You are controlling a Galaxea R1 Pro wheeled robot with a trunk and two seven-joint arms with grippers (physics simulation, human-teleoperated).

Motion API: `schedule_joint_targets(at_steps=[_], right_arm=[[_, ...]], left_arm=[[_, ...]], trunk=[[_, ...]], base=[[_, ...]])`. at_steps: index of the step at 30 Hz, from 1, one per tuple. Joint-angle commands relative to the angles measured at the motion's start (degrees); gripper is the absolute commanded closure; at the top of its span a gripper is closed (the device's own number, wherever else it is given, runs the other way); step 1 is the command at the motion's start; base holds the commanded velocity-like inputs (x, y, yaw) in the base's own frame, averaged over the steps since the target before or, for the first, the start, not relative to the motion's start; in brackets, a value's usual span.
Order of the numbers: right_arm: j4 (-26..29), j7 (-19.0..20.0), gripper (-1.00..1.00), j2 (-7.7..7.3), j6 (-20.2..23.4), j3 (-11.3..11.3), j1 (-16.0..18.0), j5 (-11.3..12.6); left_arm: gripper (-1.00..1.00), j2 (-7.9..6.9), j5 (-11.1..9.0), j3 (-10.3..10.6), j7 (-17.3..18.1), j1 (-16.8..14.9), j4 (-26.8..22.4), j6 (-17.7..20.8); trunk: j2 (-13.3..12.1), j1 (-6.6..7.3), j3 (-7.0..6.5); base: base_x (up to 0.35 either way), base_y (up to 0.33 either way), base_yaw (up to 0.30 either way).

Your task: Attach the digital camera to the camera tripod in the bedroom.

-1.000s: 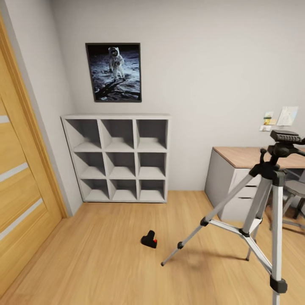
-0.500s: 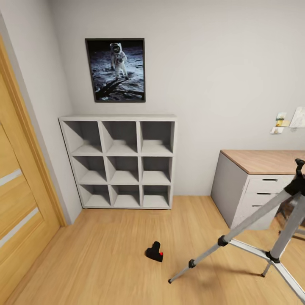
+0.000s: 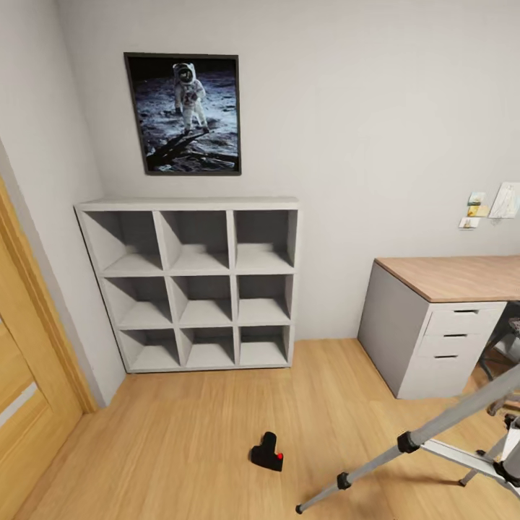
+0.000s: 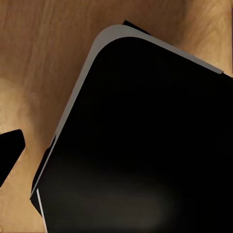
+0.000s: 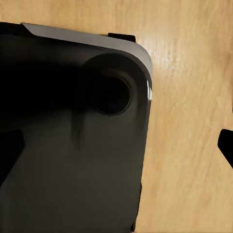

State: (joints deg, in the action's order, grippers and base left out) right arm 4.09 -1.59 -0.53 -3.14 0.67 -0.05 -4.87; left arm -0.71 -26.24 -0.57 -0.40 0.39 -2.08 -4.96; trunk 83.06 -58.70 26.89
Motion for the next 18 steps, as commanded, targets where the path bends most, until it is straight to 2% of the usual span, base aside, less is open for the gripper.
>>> schedule_joint_targets(at_steps=[1,10,18], right_arm=[[0.04,-0.17,-1.0,0.0,-0.05,0.03,-0.01,-0.5],[0.04,-0.16,-1.0,-0.08,-0.02,0.03,-0.02,-0.49],[0.04,-0.16,-1.0,-0.08,0.0,0.0,0.0,-0.49]], left_arm=[[-1.0,0.0,-0.13,-0.04,-0.04,0.04,-0.11,-0.04],[-1.0,0.0,-0.13,-0.05,-0.04,0.04,-0.11,-0.09],[-1.0,0.0,-0.13,-0.05,-0.04,0.05,-0.11,-0.13]], trunk=[[0.02,-0.03,0.04],[0.02,-0.03,0.04],[0.02,-0.03,0.04]], base=[[0.284,0.234,-0.24],[0.267,0.23,-0.246],[0.079,0.074,-0.27]])
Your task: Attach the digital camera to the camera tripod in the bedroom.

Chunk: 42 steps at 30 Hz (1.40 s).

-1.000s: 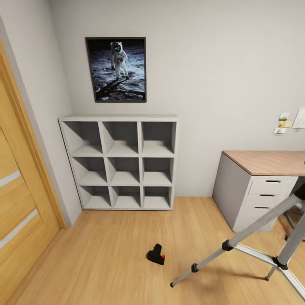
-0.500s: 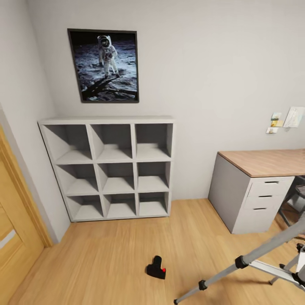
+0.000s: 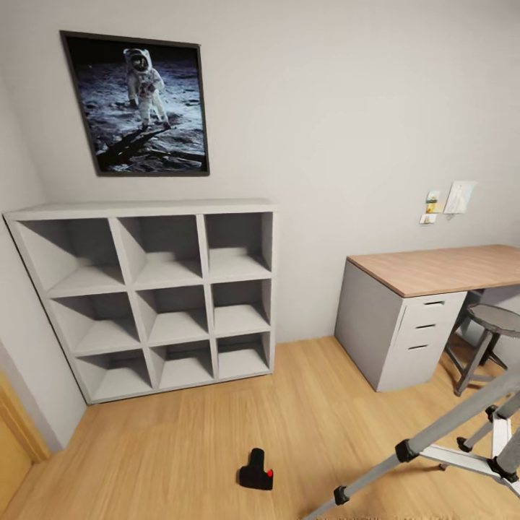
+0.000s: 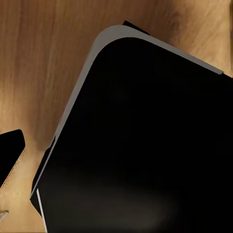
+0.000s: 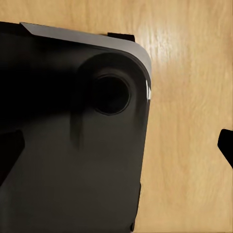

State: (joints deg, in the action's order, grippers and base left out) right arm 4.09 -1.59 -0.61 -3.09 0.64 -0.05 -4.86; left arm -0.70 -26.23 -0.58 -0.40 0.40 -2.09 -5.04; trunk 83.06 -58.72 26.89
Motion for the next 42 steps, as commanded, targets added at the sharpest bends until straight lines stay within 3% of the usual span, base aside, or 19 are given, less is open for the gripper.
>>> schedule_joint_targets(at_steps=[1,42], right_arm=[[0.04,-0.17,-1.0,0.0,-0.04,0.04,-0.01,-0.49],[0.04,-0.17,-1.0,-0.17,0.28,-0.2,-0.04,-0.34]], left_arm=[[-1.0,0.0,-0.14,-0.03,-0.04,0.04,-0.11,-0.05],[-1.0,0.0,-0.14,0.05,-0.11,0.02,-0.11,-0.15]], trunk=[[0.02,0.0,0.04],[0.02,0.0,0.04]], base=[[0.025,0.024,-0.281],[0.002,0.002,-0.286]])
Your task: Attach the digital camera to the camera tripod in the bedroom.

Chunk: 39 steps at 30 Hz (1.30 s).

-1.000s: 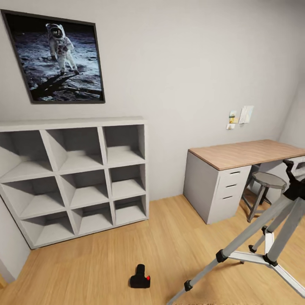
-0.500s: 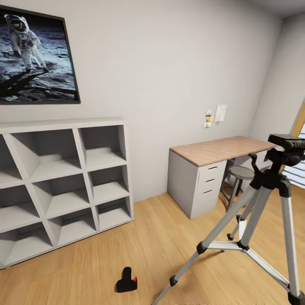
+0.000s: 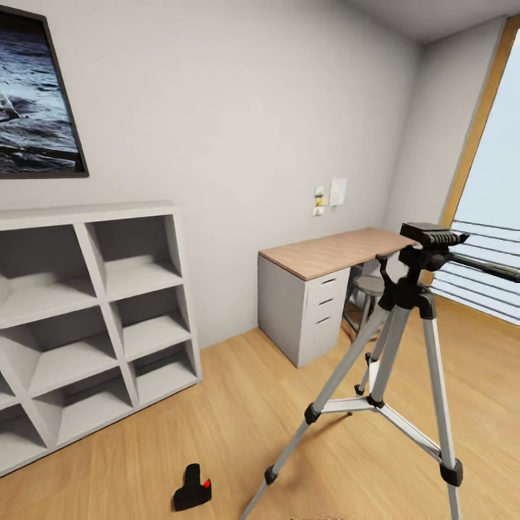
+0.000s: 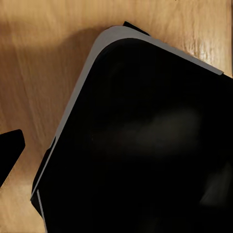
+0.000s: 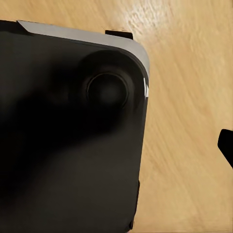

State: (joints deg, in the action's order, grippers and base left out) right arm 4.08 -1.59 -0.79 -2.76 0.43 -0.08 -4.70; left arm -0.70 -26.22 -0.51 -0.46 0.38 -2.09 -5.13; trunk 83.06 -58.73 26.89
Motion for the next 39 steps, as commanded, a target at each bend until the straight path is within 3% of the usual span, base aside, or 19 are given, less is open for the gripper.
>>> schedule_joint_targets(at_steps=[1,39], right_arm=[[0.05,-0.17,-1.0,0.0,-0.05,0.01,-0.01,-0.49],[0.05,-0.17,-1.0,0.09,-0.23,0.01,0.01,-0.57]], left_arm=[[-1.0,0.0,-0.14,-0.02,-0.04,0.05,-0.1,-0.06],[-1.0,-0.25,-0.37,-0.38,0.02,0.06,-0.1,-0.14]], trunk=[[0.02,0.0,0.04],[0.02,0.0,0.04]], base=[[0.0,0.0,-0.287],[0.0,0.0,-0.286]])
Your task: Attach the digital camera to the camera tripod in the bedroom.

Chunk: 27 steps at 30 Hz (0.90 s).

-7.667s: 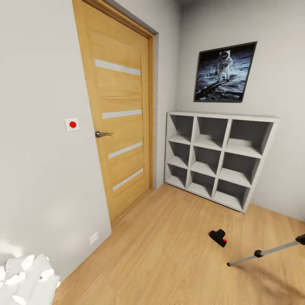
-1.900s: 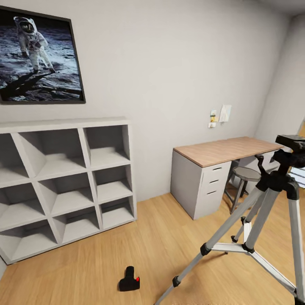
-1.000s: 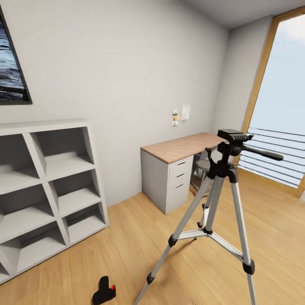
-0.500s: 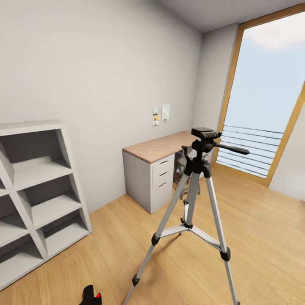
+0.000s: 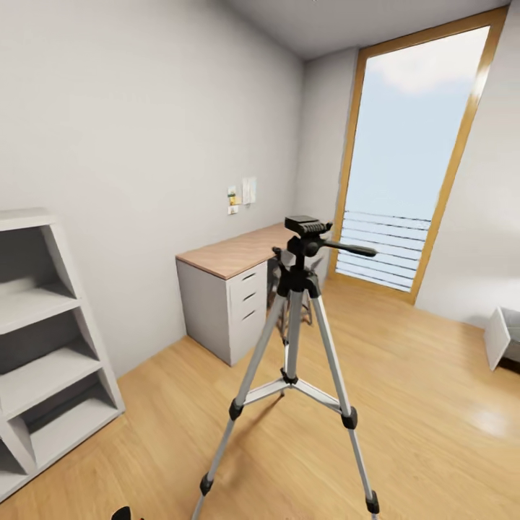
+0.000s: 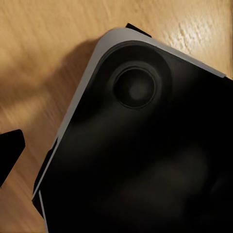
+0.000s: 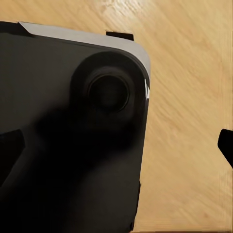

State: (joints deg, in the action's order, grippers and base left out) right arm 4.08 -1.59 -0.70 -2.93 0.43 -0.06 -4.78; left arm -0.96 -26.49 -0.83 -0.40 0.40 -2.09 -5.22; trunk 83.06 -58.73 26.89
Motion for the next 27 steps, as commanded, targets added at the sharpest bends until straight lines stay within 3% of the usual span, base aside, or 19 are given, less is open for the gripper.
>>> schedule_joint_targets(at_steps=[1,20,27], right_arm=[[0.05,-0.17,-1.0,0.0,-0.05,0.01,0.01,-0.5],[0.05,-0.15,-1.0,0.0,-0.05,0.01,-0.02,-0.5],[0.05,-0.06,-1.0,-0.04,-0.05,0.18,-0.03,-0.61]], left_arm=[[-1.0,0.02,-0.1,-0.04,-0.04,0.04,-0.11,-0.05],[-1.0,0.08,-0.06,0.08,-0.04,0.04,-0.11,-0.05],[-1.0,0.08,0.01,0.11,-0.04,0.04,-0.11,-0.05]], trunk=[[0.02,0.0,0.04],[0.02,0.0,0.04],[0.02,0.0,0.04]], base=[[0.0,0.0,-0.286],[0.0,0.0,-0.286],[0.0,0.0,-0.132]])
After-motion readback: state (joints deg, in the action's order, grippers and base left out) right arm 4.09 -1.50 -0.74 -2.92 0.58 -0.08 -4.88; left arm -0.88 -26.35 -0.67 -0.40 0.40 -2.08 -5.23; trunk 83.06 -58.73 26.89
